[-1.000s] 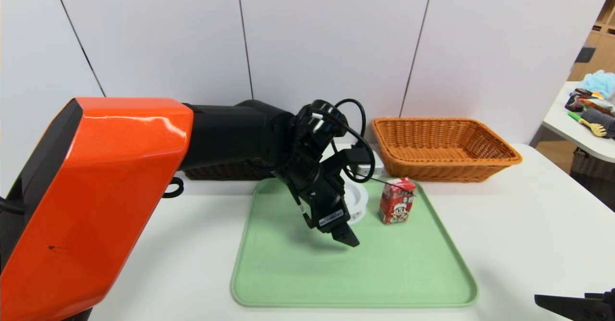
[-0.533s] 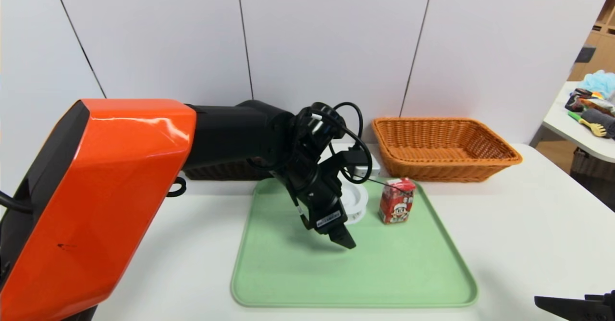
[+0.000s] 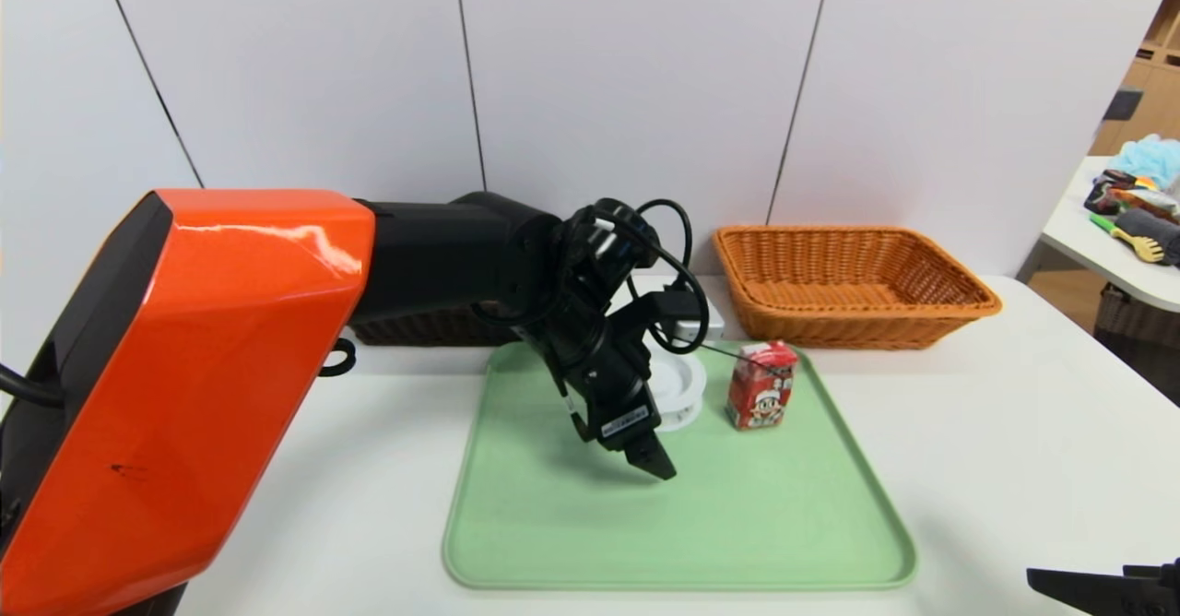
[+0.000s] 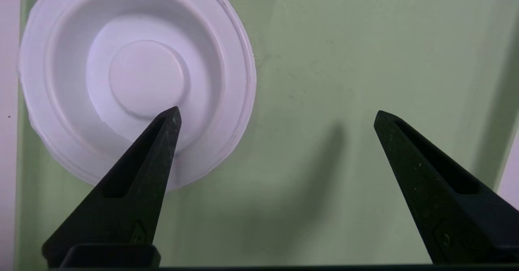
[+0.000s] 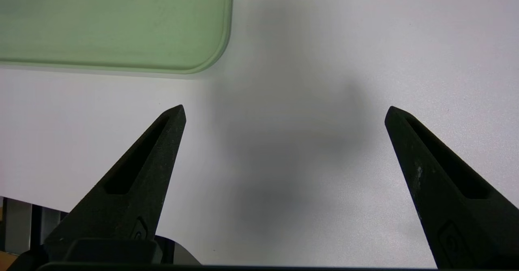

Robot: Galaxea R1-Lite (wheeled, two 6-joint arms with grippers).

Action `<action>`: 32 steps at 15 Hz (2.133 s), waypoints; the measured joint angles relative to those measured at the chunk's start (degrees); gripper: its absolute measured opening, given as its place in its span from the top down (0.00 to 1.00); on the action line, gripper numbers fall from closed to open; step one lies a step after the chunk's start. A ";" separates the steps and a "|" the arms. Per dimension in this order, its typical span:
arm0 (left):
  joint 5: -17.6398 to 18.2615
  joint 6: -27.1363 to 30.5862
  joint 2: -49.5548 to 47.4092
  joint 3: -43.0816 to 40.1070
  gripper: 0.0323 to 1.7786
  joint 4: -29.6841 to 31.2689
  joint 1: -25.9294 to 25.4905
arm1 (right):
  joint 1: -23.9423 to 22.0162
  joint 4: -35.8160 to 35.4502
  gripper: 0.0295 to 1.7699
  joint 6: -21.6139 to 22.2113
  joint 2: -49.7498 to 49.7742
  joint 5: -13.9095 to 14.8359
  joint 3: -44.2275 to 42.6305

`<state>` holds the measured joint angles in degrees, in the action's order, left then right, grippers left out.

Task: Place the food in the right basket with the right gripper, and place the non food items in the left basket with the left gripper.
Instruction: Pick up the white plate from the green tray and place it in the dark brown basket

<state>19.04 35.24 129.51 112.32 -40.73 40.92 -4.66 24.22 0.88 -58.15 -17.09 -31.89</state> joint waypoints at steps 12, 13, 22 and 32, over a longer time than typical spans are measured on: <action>0.48 1.33 0.48 0.38 0.05 0.57 -0.41 | 0.09 0.00 0.04 -0.09 0.11 -0.35 0.06; 0.52 1.33 0.45 0.51 0.05 0.96 -0.20 | 0.09 0.00 0.04 -0.11 0.11 -0.33 0.20; -0.26 11.19 -0.13 0.94 0.05 1.18 1.44 | 0.11 0.02 0.04 -0.20 0.11 -0.44 0.83; -2.45 10.35 0.65 0.96 0.05 -0.67 2.13 | 0.09 0.02 0.04 -0.17 0.11 -0.46 1.08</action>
<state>16.59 45.59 130.16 113.29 -41.40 43.06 -4.57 24.25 0.71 -58.04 -17.55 -30.81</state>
